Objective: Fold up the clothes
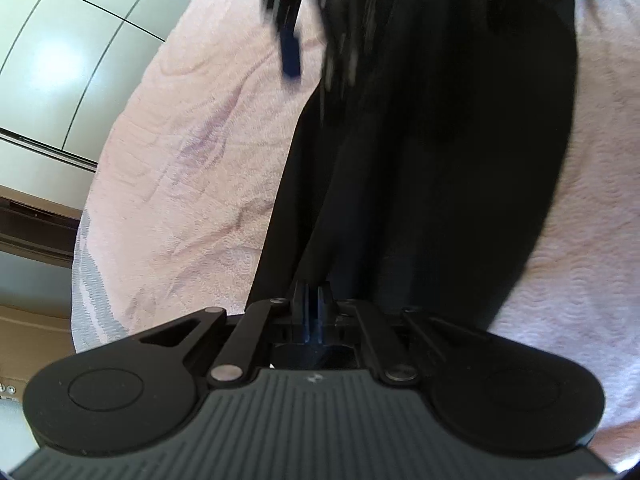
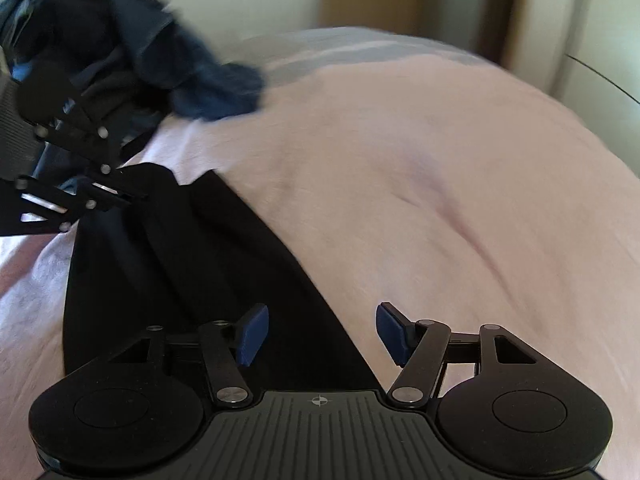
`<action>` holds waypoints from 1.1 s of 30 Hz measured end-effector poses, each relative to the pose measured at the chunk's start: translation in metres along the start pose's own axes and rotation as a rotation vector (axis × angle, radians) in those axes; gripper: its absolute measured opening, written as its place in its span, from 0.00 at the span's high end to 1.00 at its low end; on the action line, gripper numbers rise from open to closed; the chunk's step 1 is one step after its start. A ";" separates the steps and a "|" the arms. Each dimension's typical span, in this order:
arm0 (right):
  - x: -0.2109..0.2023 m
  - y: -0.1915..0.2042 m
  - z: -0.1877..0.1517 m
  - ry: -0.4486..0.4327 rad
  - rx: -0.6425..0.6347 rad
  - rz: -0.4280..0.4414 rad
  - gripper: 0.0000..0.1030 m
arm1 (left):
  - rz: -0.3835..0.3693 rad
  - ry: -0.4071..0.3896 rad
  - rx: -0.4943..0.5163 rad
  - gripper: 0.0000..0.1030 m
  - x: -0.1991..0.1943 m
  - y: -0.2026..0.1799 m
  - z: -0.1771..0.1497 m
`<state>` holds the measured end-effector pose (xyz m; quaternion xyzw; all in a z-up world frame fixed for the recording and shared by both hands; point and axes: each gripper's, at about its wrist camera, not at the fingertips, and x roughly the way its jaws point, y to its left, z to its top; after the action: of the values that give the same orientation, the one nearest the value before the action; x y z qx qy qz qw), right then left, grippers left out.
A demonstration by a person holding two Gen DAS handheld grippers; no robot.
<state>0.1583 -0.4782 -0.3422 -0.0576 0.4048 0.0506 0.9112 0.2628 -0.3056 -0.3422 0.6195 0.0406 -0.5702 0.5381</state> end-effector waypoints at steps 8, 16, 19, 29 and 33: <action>0.093 0.012 0.064 -0.030 -0.106 0.001 0.38 | 0.035 -0.026 -0.072 0.99 -0.004 0.006 -0.004; 0.007 -0.041 0.035 -0.131 0.194 -0.194 0.38 | 0.088 -0.035 -0.131 0.99 0.049 0.052 0.022; -0.038 -0.047 -0.021 -0.050 0.284 -0.270 0.38 | 0.057 -0.016 -0.128 0.99 0.078 0.061 0.031; -0.155 -0.038 -0.208 0.248 0.604 -0.453 0.38 | -0.014 0.027 -0.078 0.99 0.117 0.068 0.031; -0.173 -0.051 -0.225 0.235 0.589 -0.471 0.39 | 0.014 0.019 -0.086 0.98 0.109 0.075 0.035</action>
<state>-0.1143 -0.5693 -0.3599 0.1098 0.4793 -0.2850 0.8228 0.3272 -0.4236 -0.3694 0.6013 0.0657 -0.5582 0.5679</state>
